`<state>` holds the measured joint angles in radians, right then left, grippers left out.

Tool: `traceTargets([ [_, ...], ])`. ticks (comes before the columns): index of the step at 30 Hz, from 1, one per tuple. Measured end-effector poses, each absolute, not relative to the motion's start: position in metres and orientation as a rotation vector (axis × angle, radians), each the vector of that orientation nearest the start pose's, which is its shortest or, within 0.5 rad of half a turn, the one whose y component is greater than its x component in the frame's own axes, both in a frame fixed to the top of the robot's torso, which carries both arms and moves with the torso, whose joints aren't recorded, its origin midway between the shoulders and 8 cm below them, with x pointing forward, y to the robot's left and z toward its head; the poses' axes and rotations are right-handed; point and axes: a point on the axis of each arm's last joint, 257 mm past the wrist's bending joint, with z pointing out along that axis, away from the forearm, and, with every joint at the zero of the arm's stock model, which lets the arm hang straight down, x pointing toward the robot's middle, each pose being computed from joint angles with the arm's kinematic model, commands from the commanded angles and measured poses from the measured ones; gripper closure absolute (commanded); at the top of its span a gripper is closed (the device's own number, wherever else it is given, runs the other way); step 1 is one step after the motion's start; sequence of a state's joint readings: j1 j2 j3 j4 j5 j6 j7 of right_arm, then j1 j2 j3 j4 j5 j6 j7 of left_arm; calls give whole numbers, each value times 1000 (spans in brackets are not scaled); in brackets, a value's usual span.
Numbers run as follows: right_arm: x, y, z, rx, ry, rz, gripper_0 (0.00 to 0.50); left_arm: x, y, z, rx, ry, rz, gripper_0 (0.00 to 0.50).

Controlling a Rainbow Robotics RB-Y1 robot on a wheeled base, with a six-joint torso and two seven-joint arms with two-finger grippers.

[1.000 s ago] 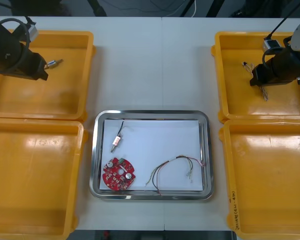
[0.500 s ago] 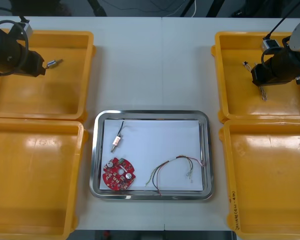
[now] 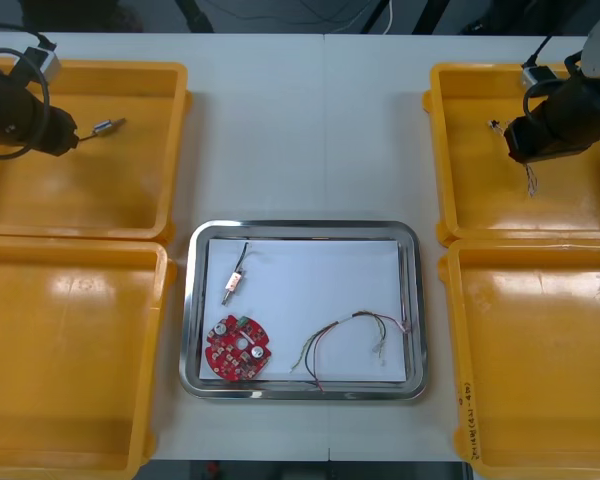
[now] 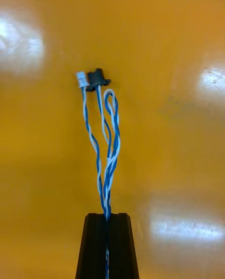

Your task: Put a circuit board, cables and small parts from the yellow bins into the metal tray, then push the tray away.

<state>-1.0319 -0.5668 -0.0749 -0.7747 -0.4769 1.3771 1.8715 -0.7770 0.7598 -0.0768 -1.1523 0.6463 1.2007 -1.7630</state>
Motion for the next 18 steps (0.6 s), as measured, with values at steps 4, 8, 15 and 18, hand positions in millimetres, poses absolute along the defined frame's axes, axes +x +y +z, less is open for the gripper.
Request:
traceTargets([
  [4, 607, -348, -162, -298, 2660, -46, 500, 626, 413, -152, 247, 2374, 206, 0],
  [8, 593, -341, -140, -345, 2681, -44, 500, 631, 413, -155, 254, 2353, 224, 0],
  [15, 562, -326, -91, -471, 2687, -100, 500, 638, 406, -162, 279, 2334, 236, 0],
  [18, 556, -315, -64, -533, 2622, -136, 500, 638, 405, -163, 280, 2334, 233, 0],
])
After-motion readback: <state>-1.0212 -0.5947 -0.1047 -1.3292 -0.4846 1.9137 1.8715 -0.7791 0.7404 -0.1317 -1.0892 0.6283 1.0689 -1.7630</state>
